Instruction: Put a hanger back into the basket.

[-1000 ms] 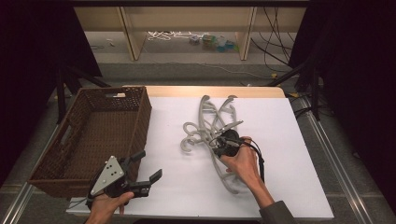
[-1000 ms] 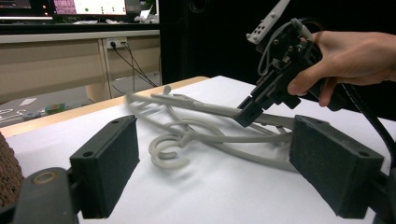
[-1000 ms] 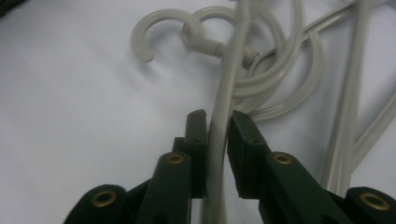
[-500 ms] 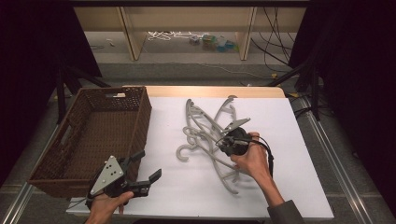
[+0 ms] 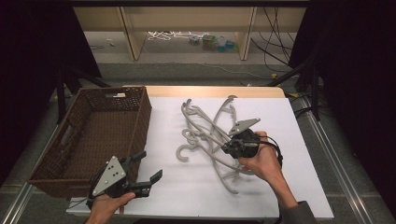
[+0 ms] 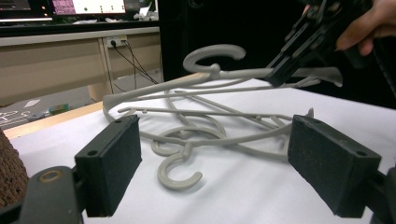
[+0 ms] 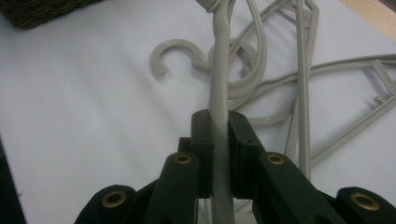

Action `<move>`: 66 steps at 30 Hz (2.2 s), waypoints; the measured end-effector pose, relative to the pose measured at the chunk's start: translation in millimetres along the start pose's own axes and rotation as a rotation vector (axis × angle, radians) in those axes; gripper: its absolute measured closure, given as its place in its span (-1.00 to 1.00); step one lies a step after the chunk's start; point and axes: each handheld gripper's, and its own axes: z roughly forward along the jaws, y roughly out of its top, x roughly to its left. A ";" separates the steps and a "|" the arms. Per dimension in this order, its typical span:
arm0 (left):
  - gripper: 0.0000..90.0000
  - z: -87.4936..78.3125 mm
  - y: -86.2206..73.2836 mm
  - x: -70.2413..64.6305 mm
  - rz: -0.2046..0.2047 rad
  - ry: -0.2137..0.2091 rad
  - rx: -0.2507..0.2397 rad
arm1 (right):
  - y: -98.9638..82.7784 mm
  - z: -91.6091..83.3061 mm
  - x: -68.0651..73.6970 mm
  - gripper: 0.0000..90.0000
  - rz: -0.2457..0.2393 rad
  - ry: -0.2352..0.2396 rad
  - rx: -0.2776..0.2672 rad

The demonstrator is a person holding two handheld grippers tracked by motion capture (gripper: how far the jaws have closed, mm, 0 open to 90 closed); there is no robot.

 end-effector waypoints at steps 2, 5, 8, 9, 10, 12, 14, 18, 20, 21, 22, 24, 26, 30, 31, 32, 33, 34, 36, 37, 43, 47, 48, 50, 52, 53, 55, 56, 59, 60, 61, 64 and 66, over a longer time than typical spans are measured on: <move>-0.61 2.0 0.3 -0.4 0.007 0.000 -0.010 | -2.6 -4.2 1.6 0.84 -0.015 0.012 -0.010; -0.59 4.0 0.4 -2.6 0.047 0.020 0.027 | -6.3 -12.1 8.2 0.84 -0.022 0.020 -0.011; -0.59 7.2 3.1 -5.2 0.059 0.020 0.026 | -7.8 -17.6 12.8 0.84 -0.059 0.032 -0.019; -0.59 8.8 4.7 -6.0 0.077 0.024 0.028 | -8.1 -20.5 15.6 0.84 -0.055 0.048 -0.014; -0.59 10.6 5.4 -8.8 0.082 0.031 0.044 | -9.0 -22.2 18.5 0.84 -0.061 0.052 -0.010; -0.59 15.1 8.1 -11.7 0.130 0.040 0.064 | -11.6 -25.2 24.3 0.84 -0.075 0.069 -0.015; -0.58 19.8 11.5 -15.1 0.143 0.033 0.078 | -13.5 -28.7 28.1 0.84 -0.100 0.088 -0.011; -0.51 29.5 17.1 -21.1 0.226 0.002 0.114 | -16.5 -31.5 38.6 0.84 -0.130 0.120 -0.015; -0.49 34.8 18.8 -23.0 0.254 -0.003 0.128 | -17.2 -33.7 43.0 0.84 -0.137 0.147 -0.005; -0.49 37.4 19.1 -24.0 0.267 -0.003 0.132 | -17.5 -33.8 44.7 0.84 -0.152 0.140 -0.004; -0.48 40.0 19.3 -24.5 0.281 -0.010 0.140 | -18.3 -34.5 47.7 0.84 -0.146 0.146 -0.007; -0.44 45.8 19.1 -25.9 0.304 -0.024 0.154 | -19.3 -36.3 50.7 0.84 -0.160 0.164 0.003; -0.36 50.6 18.5 -27.0 0.335 -0.050 0.172 | -19.6 -37.7 53.4 0.84 -0.175 0.174 0.007; -0.33 57.8 18.2 -29.0 0.400 -0.087 0.211 | -19.7 -39.8 58.6 0.84 -0.191 0.193 0.000; -0.32 58.6 17.1 -30.3 0.394 -0.089 0.209 | -19.4 -40.1 59.7 0.84 -0.199 0.192 0.005; -0.30 59.5 17.5 -30.1 0.430 -0.105 0.212 | -19.3 -39.9 61.0 0.84 -0.203 0.197 0.005; -0.23 59.9 16.5 -31.3 0.424 -0.115 0.216 | -18.9 -40.0 62.6 0.84 -0.207 0.207 0.007; -0.21 61.0 16.8 -31.1 0.460 -0.126 0.217 | -18.7 -39.7 63.6 0.84 -0.211 0.212 0.005; -0.11 62.6 16.0 -31.6 0.483 -0.156 0.216 | -18.1 -39.1 66.2 0.84 -0.227 0.219 0.008; -0.08 63.0 15.3 -32.5 0.481 -0.174 0.229 | -17.8 -39.0 67.1 0.84 -0.232 0.224 0.008; 0.19 65.1 14.8 -35.0 0.556 -0.255 0.249 | -15.6 -39.6 72.8 0.84 -0.279 0.272 0.009; 0.54 64.7 16.0 -34.8 0.572 -0.314 0.270 | -15.2 -39.0 73.5 0.84 -0.290 0.283 0.008; 0.55 64.1 17.0 -34.7 0.570 -0.323 0.276 | -15.2 -39.1 72.3 0.84 -0.298 0.292 0.005; 0.58 63.0 20.2 -34.4 0.582 -0.336 0.281 | -15.8 -39.5 70.3 0.84 -0.300 0.307 0.000; 0.60 62.5 24.1 -34.9 0.589 -0.348 0.290 | -16.8 -38.9 66.5 0.84 -0.308 0.322 -0.020; 0.62 61.8 26.5 -35.3 0.585 -0.358 0.303 | -17.3 -38.8 64.5 0.83 -0.312 0.335 -0.026; 0.65 61.7 28.6 -35.6 0.582 -0.366 0.309 | -18.5 -39.2 58.8 0.82 -0.316 0.351 -0.046; 0.65 61.8 30.4 -35.9 0.578 -0.372 0.312 | -18.5 -39.2 58.8 0.82 -0.316 0.351 -0.046; 0.71 63.5 36.6 -39.2 0.550 -0.403 0.348 | -19.5 -42.1 49.7 0.74 -0.315 0.351 -0.077; 0.72 63.5 36.6 -39.2 0.550 -0.403 0.348 | -19.7 -43.0 47.6 0.71 -0.309 0.345 -0.087; 0.72 65.5 40.4 -40.3 0.541 -0.412 0.359 | -19.8 -43.7 44.9 0.68 -0.305 0.340 -0.092; 0.74 69.8 44.0 -41.8 0.482 -0.417 0.383 | -20.5 -45.2 40.9 0.57 -0.272 0.308 -0.093; 0.74 73.1 47.3 -41.9 0.431 -0.417 0.426 | -20.4 -45.6 38.6 0.45 -0.258 0.267 -0.079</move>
